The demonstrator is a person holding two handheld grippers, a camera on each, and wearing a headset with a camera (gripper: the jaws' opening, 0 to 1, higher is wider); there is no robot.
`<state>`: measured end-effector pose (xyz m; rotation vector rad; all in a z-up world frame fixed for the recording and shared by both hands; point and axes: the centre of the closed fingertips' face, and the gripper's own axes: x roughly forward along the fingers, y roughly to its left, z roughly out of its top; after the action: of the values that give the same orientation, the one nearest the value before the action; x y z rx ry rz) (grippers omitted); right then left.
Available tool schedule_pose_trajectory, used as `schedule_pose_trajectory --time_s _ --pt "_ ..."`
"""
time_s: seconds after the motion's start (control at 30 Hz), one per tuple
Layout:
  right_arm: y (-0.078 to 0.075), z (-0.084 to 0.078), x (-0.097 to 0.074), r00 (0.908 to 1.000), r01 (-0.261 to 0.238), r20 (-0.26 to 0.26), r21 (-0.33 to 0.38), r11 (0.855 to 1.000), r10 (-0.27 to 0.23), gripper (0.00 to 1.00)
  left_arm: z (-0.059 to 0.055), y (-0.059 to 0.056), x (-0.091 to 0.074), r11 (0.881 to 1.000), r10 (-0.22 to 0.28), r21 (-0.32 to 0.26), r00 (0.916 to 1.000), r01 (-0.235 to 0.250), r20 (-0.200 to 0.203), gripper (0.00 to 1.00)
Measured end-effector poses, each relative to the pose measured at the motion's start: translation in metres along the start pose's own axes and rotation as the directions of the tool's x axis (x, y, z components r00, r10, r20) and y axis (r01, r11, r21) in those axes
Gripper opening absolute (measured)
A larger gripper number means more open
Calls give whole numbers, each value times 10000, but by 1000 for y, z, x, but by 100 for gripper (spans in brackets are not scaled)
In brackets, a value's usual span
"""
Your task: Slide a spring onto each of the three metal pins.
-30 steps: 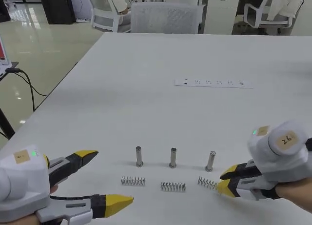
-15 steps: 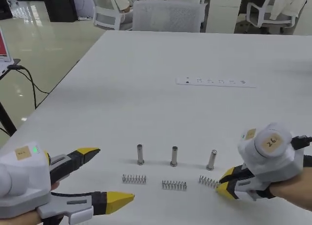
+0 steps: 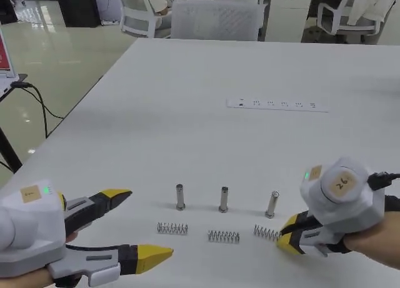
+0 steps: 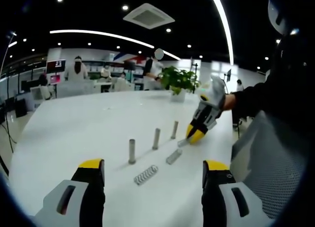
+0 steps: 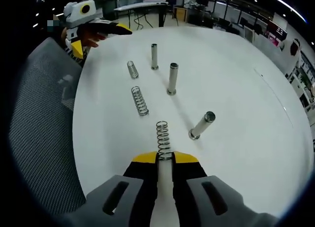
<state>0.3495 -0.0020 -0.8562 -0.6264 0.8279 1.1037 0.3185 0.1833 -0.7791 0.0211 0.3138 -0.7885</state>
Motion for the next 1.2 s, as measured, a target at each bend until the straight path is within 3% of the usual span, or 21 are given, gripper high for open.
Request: schedule_pose_trajectory --time_s 0.27,0.53,0.77,1.2 --pt "9 11 -8 9996 -294 46 -59 9996 294 7 1 -9 5 9985 -498 229 9983 505 -288 71" --pt "18 24 -15 9987 -499 17 -401 9979 500 7 6 -22 16 9869 -1360 768 9875 1422 -798 61" --pt "24 35 -19 9979 -642 4 -718 9954 644 7 6 -38 28 9653 -2191 1150 9669 2344 -1310 54" --pt "34 51 -24 9957 -931 -160 -1260 9877 918 7 12 -60 51 9212 -3193 1668 9279 3515 -1923 39"
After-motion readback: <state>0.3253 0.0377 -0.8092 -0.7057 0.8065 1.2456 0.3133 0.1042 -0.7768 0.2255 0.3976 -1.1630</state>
